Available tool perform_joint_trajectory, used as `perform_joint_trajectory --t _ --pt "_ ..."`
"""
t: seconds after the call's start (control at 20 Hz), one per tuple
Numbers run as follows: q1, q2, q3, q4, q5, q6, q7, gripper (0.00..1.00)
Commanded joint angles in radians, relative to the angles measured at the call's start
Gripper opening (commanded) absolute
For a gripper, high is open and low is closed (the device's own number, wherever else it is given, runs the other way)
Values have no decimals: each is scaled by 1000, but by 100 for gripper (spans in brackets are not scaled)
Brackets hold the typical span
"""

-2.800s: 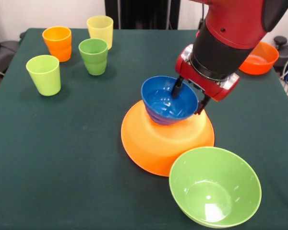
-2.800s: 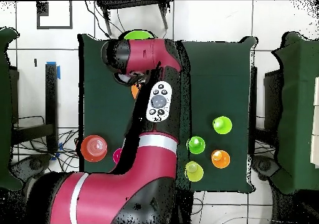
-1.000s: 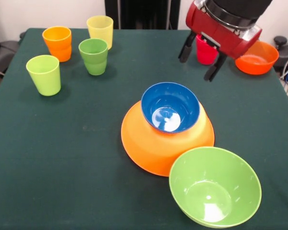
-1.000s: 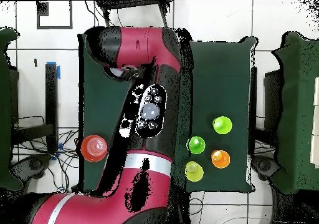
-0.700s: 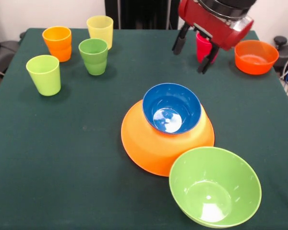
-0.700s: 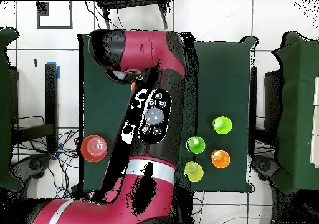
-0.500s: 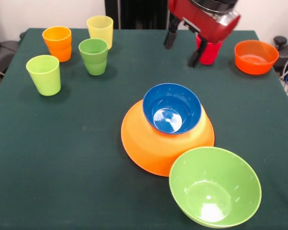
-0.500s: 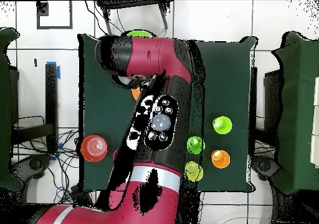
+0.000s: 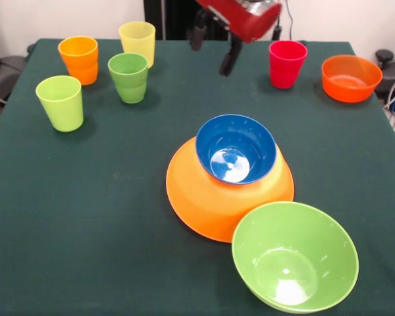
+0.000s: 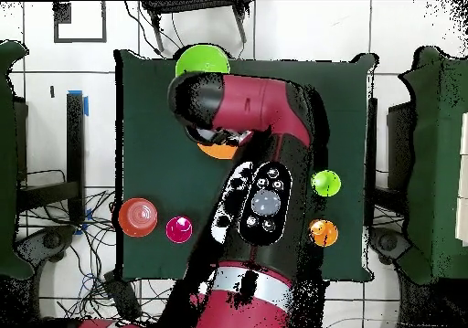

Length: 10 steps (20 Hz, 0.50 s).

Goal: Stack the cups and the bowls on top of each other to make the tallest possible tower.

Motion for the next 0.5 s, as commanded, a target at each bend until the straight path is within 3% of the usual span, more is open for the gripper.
perform_joint_trajectory --t 0.05,0.3,0.5 --pt "-62 18 85 124 -106 -129 -147 100" --pt "-106 38 124 136 -147 -247 -184 100" --pt "-132 49 148 126 -170 -259 -207 100"
